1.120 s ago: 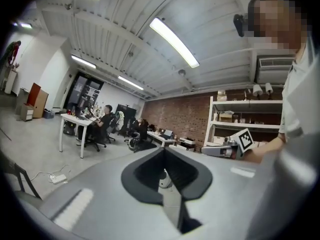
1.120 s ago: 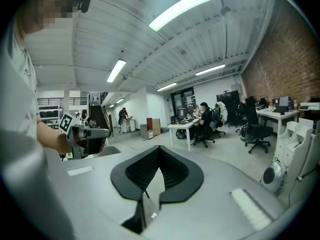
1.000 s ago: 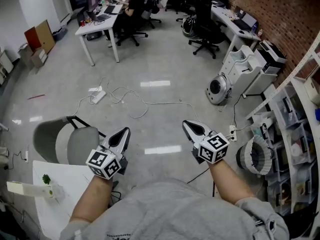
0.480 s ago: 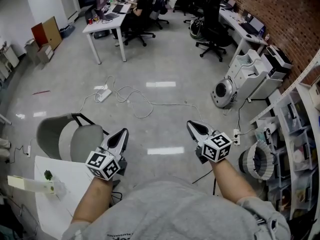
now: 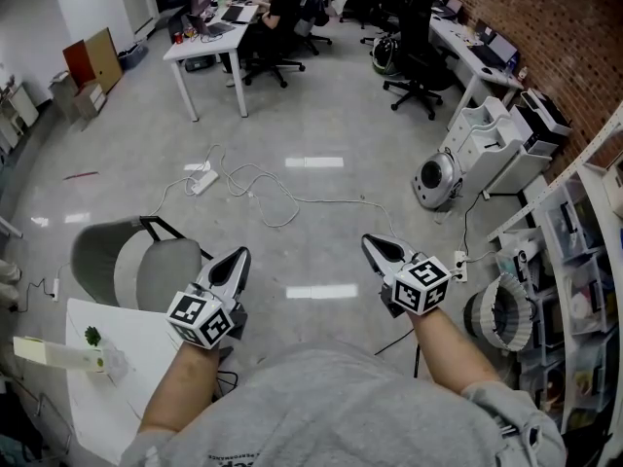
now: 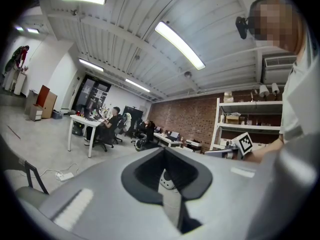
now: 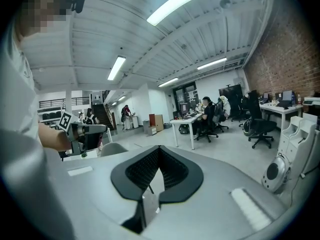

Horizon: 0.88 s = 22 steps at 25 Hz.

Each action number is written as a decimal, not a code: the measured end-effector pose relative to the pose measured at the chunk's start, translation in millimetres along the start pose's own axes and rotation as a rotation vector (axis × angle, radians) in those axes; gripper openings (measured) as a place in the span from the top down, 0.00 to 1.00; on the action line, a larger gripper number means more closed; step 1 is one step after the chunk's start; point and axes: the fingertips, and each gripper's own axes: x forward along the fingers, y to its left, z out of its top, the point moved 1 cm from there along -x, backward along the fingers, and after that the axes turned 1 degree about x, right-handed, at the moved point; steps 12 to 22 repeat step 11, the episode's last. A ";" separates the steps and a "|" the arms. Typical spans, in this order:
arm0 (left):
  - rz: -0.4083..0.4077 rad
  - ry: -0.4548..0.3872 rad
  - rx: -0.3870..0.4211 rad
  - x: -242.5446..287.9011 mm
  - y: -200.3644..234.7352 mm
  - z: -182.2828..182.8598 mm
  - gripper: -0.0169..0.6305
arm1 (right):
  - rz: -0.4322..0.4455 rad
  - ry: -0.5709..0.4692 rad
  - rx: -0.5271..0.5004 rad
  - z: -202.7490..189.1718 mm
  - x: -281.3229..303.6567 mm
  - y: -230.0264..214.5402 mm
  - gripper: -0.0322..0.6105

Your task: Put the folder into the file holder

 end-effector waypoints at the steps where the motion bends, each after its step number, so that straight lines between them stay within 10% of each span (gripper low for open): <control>1: 0.000 -0.001 -0.001 -0.8 -0.2 0.3 0.88 | 0.002 0.002 -0.002 -0.2 -0.5 0.9 0.95; 22: 0.009 -0.002 -0.004 -11.6 -1.2 0.1 0.88 | 0.026 0.018 -0.015 -2.9 -1.8 11.5 0.95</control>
